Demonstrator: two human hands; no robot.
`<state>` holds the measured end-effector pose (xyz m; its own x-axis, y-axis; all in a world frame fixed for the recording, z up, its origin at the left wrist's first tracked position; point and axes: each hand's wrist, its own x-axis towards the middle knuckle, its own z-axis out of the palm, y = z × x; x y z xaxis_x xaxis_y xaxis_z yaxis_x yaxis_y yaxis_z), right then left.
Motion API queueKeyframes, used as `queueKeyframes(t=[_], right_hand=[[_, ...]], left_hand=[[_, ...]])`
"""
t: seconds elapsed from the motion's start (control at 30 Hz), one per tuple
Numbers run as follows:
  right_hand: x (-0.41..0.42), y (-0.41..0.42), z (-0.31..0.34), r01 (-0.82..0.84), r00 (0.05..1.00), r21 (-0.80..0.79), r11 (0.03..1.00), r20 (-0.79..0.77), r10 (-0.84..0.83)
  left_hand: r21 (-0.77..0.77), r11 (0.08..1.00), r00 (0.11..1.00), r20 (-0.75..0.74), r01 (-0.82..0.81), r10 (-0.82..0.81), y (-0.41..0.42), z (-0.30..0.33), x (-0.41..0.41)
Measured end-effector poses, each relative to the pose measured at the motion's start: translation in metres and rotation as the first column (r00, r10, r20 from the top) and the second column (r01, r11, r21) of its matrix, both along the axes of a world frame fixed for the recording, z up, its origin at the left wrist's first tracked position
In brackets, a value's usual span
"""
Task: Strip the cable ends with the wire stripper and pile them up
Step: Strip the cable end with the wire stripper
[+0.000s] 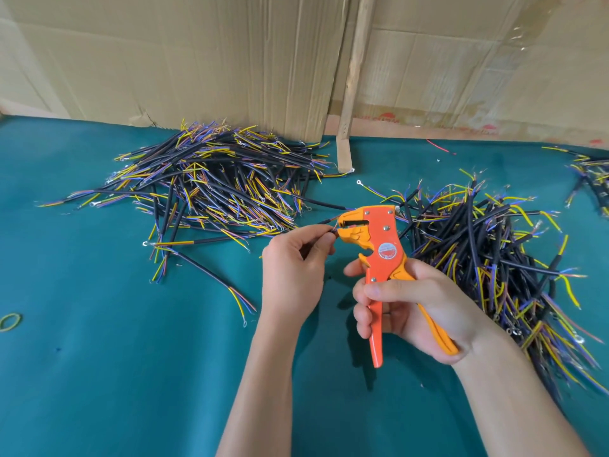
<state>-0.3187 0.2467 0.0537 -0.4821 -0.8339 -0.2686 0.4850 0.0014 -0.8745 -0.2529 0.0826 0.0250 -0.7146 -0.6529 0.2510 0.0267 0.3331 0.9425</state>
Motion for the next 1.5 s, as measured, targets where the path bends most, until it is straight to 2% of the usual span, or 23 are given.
queueKeyframes(t=[0.4,0.57,0.83,1.0,1.23,1.5], right_hand=[[0.001,-0.001,-0.002,0.023,1.0,0.024,0.999,0.018,-0.024],[0.002,-0.005,-0.003,0.13,0.991,0.071,0.989,-0.054,-0.126],[-0.002,-0.002,-0.001,0.12,0.992,-0.001,0.993,0.042,-0.12],[-0.009,0.005,-0.001,0.14,0.989,-0.039,0.989,0.046,-0.138],[-0.005,0.007,-0.003,-0.003,1.0,0.047,0.999,-0.008,0.004],[-0.002,0.003,-0.001,-0.011,0.997,0.078,0.997,-0.077,0.017]], left_hand=[[-0.085,0.996,0.998,0.055,-0.023,0.028,-0.001,-0.001,0.001],[-0.128,0.992,0.998,0.06,-0.018,0.026,0.0,0.0,0.001],[-0.148,0.988,0.997,0.044,-0.05,0.057,0.002,-0.001,0.0],[-0.183,0.977,0.993,0.001,-0.113,0.115,0.001,0.0,-0.001],[-0.162,0.98,0.993,-0.019,-0.115,0.113,0.003,0.001,-0.001],[-0.17,0.975,0.99,-0.035,-0.139,0.135,0.003,0.001,-0.002]])
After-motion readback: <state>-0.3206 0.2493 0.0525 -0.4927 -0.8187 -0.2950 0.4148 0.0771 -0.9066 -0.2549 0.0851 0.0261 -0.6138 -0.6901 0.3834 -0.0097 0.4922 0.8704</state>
